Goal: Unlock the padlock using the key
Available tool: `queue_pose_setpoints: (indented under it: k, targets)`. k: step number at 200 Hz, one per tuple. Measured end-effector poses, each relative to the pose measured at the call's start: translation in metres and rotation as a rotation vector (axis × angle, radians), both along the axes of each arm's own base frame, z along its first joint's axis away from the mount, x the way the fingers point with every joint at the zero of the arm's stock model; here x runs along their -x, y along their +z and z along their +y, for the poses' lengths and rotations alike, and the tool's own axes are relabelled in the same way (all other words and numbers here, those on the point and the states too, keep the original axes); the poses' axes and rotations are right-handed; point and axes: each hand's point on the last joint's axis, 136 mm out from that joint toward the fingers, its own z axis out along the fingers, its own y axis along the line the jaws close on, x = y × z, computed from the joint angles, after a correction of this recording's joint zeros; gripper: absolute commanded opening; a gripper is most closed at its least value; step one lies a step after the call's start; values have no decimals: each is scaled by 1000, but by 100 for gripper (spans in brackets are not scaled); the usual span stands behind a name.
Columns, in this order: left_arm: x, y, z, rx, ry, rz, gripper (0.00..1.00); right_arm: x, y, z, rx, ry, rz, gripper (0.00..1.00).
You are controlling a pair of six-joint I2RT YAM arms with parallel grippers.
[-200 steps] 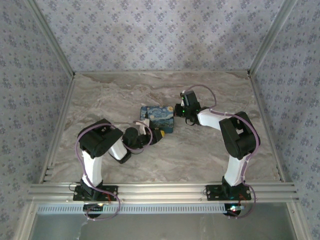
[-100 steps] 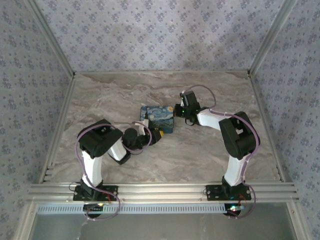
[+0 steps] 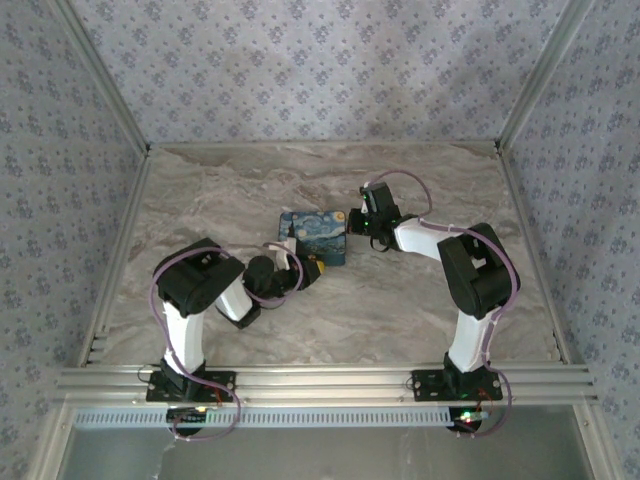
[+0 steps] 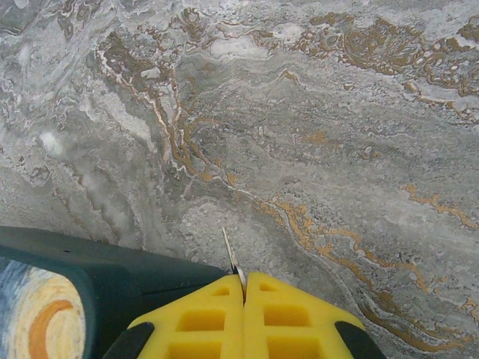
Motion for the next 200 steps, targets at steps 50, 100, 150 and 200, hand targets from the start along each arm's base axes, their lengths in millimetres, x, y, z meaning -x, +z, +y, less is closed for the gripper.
queue_pose_setpoints:
  k: [50,100,150,200]
  targets:
    - [3,-4,0,-59,-23,55,26,-1,-10,4,3,5,22,0]
    - [6,-11,4,-148,-36,98,24,-13,-8,13,-5,9,16,0]
    - [3,-13,5,-167,-38,104,26,-16,-8,15,-8,14,18,0]
    - [0,-12,6,-165,-36,108,30,-15,-9,15,-8,14,19,0]
